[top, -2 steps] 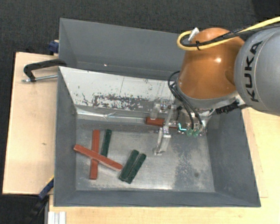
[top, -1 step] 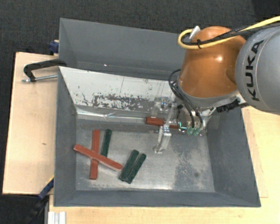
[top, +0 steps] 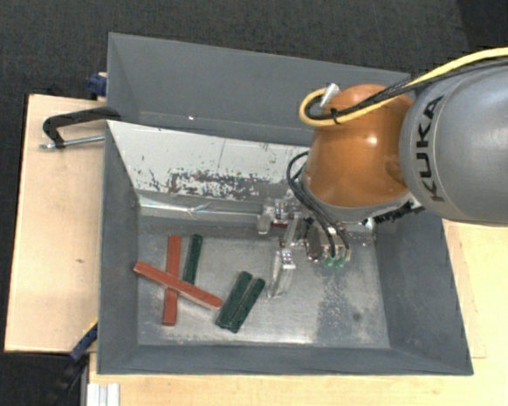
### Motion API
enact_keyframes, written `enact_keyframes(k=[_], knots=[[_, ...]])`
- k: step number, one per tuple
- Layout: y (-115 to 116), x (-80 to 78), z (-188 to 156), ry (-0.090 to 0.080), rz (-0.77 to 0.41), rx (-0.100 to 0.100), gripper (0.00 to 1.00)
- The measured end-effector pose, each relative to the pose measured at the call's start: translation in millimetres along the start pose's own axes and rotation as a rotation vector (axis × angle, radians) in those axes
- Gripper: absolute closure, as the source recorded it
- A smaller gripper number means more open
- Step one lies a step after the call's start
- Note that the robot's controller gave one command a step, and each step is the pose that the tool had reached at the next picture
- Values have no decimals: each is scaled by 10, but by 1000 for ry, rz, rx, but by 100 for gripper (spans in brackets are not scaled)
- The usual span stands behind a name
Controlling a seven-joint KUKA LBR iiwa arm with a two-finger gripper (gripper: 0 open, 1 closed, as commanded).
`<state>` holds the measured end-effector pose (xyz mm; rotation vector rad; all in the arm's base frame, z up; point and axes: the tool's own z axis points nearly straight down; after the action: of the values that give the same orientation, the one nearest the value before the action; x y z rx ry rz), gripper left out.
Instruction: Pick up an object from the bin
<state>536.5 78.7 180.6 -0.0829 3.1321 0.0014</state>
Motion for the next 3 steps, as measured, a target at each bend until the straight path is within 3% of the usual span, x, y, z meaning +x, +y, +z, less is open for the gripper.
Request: enact_keyframes(k=[1, 2, 3], knots=[[-129, -7, 636, 4, 70, -1, 0], [34, 407, 935, 8, -195, -1, 100], [33, 406, 934, 8, -195, -2, 0]])
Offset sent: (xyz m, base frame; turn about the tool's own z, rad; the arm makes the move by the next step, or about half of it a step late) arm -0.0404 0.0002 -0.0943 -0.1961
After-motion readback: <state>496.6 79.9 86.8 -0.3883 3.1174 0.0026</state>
